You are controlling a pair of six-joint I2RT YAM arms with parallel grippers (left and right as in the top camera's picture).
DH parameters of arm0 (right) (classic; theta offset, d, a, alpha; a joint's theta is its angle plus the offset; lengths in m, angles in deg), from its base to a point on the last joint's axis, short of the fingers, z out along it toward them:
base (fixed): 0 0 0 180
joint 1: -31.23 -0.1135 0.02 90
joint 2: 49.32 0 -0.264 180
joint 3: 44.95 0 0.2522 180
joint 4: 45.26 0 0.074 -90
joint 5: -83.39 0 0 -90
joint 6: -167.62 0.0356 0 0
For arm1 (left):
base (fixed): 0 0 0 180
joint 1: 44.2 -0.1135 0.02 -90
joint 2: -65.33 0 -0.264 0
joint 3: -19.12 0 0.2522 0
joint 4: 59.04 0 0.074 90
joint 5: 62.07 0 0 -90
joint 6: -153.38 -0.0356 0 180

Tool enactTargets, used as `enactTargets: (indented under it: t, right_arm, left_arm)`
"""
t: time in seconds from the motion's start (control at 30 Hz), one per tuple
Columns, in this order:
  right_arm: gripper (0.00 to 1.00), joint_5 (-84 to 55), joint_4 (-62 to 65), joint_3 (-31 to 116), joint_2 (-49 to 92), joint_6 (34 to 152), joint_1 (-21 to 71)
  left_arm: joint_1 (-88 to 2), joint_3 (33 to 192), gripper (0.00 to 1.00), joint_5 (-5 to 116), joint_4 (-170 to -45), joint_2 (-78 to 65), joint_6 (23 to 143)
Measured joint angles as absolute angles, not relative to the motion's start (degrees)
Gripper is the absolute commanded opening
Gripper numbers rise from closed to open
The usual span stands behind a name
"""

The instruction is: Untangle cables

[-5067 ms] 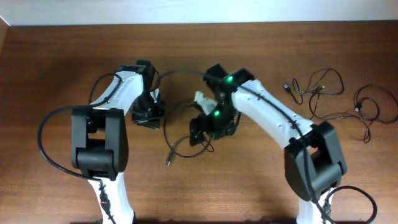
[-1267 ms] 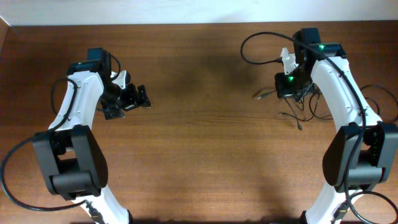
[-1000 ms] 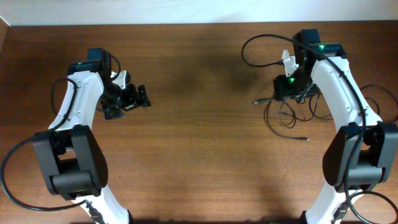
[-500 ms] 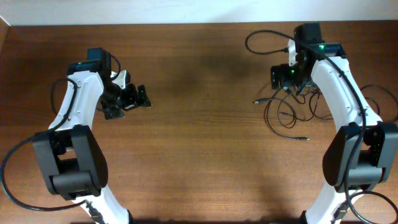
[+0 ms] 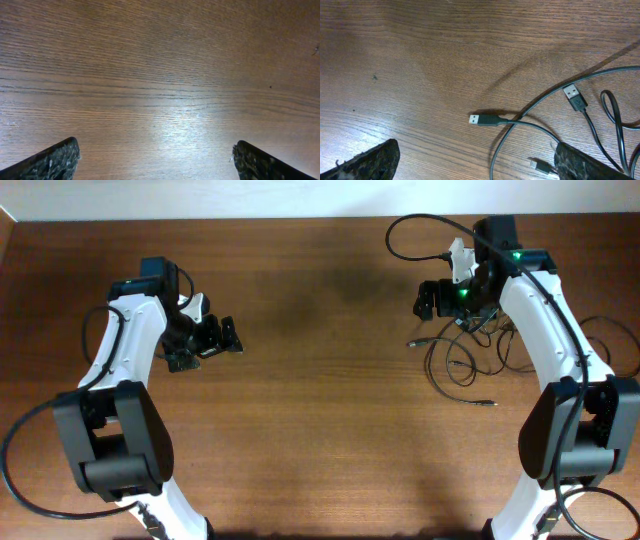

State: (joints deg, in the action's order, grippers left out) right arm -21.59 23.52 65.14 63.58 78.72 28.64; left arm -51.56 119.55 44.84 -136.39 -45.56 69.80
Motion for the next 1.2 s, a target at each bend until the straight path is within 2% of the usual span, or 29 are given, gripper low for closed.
enactTargets:
  t: [0.47,0.53,0.73,0.93,1.2]
  right_arm:
    - [0.99,-21.75,23.52,65.14,63.58,78.74,28.64]
    - [0.99,-21.75,23.5,65.14,63.58,78.68,28.62]
    - [0.99,-21.75,23.52,65.14,63.58,78.7,28.62]
    - [0.99,-21.75,23.52,65.14,63.58,78.7,28.64]
    - [0.98,-21.75,23.5,65.14,63.58,78.7,28.64]
  left_arm:
    - [-50.9,119.55,0.99,44.82,-136.42,-44.84,69.8]
    - [-50.14,119.53,0.99,44.78,-136.42,-41.89,69.8]
    - [-49.5,119.51,0.99,44.86,-136.42,-20.86,69.8]
    - [-49.5,119.51,0.99,44.34,-136.04,-18.33,69.8]
    - [-47.36,117.17,0.99,43.53,-110.12,-17.56,64.16]
